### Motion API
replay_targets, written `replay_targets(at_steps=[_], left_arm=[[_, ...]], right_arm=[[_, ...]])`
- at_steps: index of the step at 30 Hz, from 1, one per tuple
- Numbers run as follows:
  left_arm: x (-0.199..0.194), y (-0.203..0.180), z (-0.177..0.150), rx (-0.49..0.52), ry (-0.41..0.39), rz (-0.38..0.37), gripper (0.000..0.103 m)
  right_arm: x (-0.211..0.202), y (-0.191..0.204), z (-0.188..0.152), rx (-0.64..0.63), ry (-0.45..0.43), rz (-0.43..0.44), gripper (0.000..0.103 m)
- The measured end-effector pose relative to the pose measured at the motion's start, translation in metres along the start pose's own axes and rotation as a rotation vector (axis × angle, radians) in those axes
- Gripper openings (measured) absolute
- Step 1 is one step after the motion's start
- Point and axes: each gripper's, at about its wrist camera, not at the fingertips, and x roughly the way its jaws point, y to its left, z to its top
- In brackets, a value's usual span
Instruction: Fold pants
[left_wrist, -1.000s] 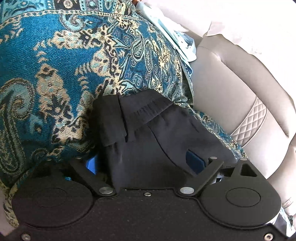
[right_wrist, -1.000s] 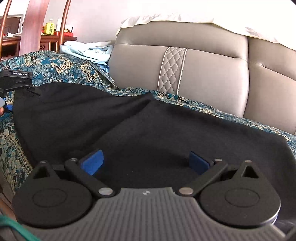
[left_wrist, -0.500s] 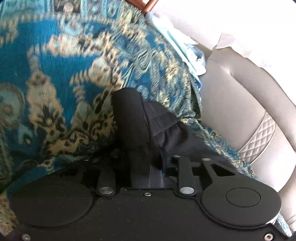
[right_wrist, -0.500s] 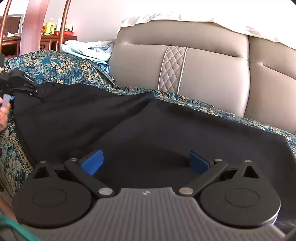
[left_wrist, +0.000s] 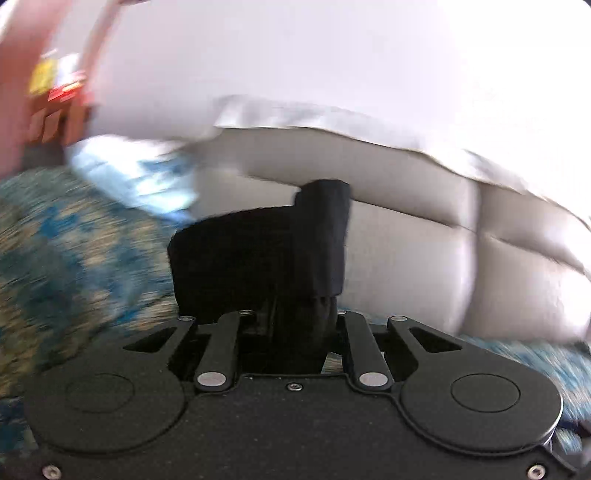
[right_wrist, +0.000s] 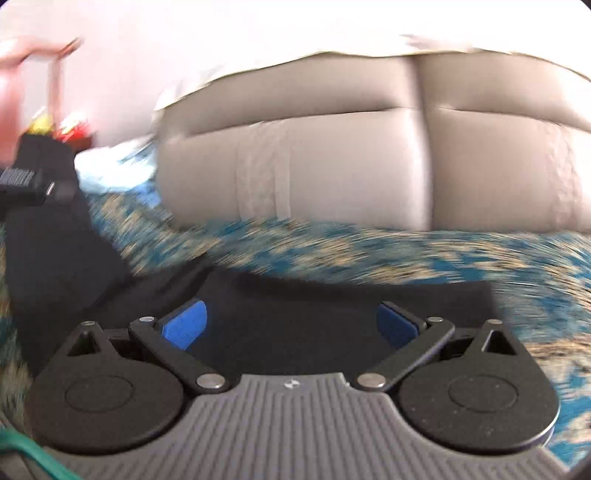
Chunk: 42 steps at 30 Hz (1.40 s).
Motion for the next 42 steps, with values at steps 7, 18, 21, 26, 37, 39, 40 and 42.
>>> replay_targets(at_steps=[7,18,21,26,37,39,40,42], left_arm=[[0.009,-0.142,-0.055,0.265,0.087,-0.19,0.015],[-0.007,-0.236,-0.16,0.536,0.32,-0.374,0.049],[-0.026,-0.229,-0.159,0.541,0.338,-0.468,0.08],[-0.056,-0.195,-0.13,0.52,0.336,-0.542,0.085],[0.042,-0.093,-0.062,0.32,0.308,-0.17,0.019],[0.068,-0.093,-0.071,0.345,0.329,-0.126,0.018],[0.08,-0.094,-0.076,0.349,0.342,-0.109,0.018],[0.099,-0.094,-0.085,0.346,0.354,-0.09,0.018]], right_arm=[[-0.032,-0.093,0.03,0.271,-0.053,-0.077,0.103],[-0.049,-0.131,0.025,0.302,-0.04,-0.157,0.103],[-0.046,-0.127,0.025,0.268,-0.017,-0.154,0.103],[-0.037,-0.112,0.024,0.207,0.032,-0.091,0.103],[0.032,-0.044,0.006,-0.072,0.222,-0.043,0.065],[0.032,-0.045,0.007,-0.046,0.213,-0.059,0.045],[0.03,-0.045,0.008,-0.036,0.197,-0.077,0.038],[0.023,-0.047,0.011,-0.028,0.137,-0.156,0.035]])
